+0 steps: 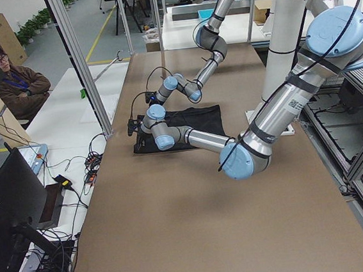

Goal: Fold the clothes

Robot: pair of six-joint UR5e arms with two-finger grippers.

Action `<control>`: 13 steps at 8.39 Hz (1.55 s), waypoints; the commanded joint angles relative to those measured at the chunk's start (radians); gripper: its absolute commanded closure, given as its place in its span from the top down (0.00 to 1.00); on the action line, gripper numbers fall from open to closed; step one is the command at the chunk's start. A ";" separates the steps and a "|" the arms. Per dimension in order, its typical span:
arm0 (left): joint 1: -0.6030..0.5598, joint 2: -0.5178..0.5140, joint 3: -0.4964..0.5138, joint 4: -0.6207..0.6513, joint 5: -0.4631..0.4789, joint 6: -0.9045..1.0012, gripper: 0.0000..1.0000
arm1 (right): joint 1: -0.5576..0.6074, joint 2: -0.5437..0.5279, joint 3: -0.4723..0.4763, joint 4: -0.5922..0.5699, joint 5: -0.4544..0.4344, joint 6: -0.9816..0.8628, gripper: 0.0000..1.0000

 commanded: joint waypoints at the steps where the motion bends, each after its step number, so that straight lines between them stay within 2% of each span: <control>1: -0.003 0.000 0.003 0.000 -0.001 0.000 1.00 | 0.001 0.039 -0.022 0.000 0.000 0.006 0.72; 4: -0.003 0.003 0.003 -0.002 -0.001 0.000 1.00 | 0.001 0.075 -0.119 0.047 -0.014 0.006 0.65; 5: -0.003 0.003 0.003 -0.002 -0.001 0.000 1.00 | 0.001 0.076 -0.152 0.090 -0.015 0.006 0.58; 7: -0.001 0.003 0.004 0.000 0.000 0.000 1.00 | 0.001 0.076 -0.162 0.094 -0.015 0.006 0.30; 8: -0.001 0.003 0.004 0.000 0.000 0.000 1.00 | 0.001 0.076 -0.162 0.094 -0.015 0.006 0.10; 9: -0.003 0.003 0.004 0.000 0.000 0.000 1.00 | 0.002 0.076 -0.160 0.094 -0.014 0.006 0.00; 12: -0.006 0.003 0.006 0.000 -0.001 0.000 1.00 | 0.051 0.075 -0.144 0.094 0.012 -0.011 0.00; 13: -0.006 0.003 0.006 0.000 -0.001 0.000 1.00 | 0.073 0.059 -0.101 0.091 0.053 -0.043 0.00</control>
